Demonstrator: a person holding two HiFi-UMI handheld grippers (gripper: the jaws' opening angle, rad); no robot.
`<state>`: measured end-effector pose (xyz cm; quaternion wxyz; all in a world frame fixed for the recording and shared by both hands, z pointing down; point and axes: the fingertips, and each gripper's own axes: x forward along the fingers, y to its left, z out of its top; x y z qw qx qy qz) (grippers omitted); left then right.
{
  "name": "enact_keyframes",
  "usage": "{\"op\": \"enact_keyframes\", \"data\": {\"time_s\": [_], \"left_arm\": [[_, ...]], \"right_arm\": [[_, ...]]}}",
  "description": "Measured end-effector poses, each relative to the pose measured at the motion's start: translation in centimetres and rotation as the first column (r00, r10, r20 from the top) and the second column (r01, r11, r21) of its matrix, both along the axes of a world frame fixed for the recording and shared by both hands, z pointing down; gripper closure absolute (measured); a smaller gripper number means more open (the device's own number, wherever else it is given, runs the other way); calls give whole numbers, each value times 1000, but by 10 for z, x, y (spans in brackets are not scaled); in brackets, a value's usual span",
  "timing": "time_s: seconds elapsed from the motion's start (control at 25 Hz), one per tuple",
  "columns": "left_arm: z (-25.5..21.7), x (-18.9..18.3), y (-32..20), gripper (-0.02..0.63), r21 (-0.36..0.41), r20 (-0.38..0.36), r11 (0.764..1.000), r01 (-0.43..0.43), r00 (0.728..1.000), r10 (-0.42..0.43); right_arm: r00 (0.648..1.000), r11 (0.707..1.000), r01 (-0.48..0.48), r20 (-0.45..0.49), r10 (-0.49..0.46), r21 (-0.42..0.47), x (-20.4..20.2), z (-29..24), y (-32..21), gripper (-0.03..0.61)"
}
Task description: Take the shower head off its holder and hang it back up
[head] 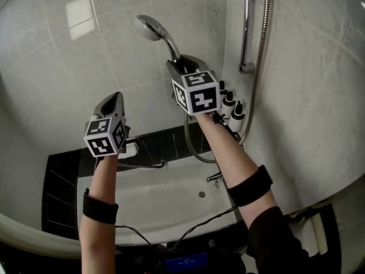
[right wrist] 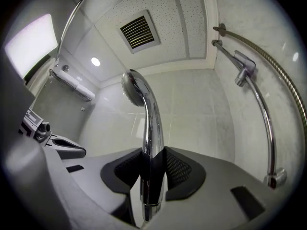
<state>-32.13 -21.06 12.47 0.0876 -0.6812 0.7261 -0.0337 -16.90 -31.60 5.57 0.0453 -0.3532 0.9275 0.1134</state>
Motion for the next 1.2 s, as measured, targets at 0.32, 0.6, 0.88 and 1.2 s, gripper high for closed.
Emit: {"op": "enact_keyframes", "data": {"time_s": [0.32,0.6,0.88,1.2], "left_arm": [[86,-17,28,607,-71,-28,996,45,998,-47],[165,-23,51,607,-147,-61,988,52,996,-61],[262,-29,64,607,-201,-96,978,55,992,-76],[390,-22,66,607,-341,-95,939,46,992,-83]], "right_arm": [[1000,986,22,-14,-24,-164,-12,128,14,436],[998,956,-5,-64,-14,-295,-4,246,20,436],[993,905,-41,-120,-12,-424,5,375,28,436],[964,821,-125,-264,-33,-558,20,553,39,436]]}}
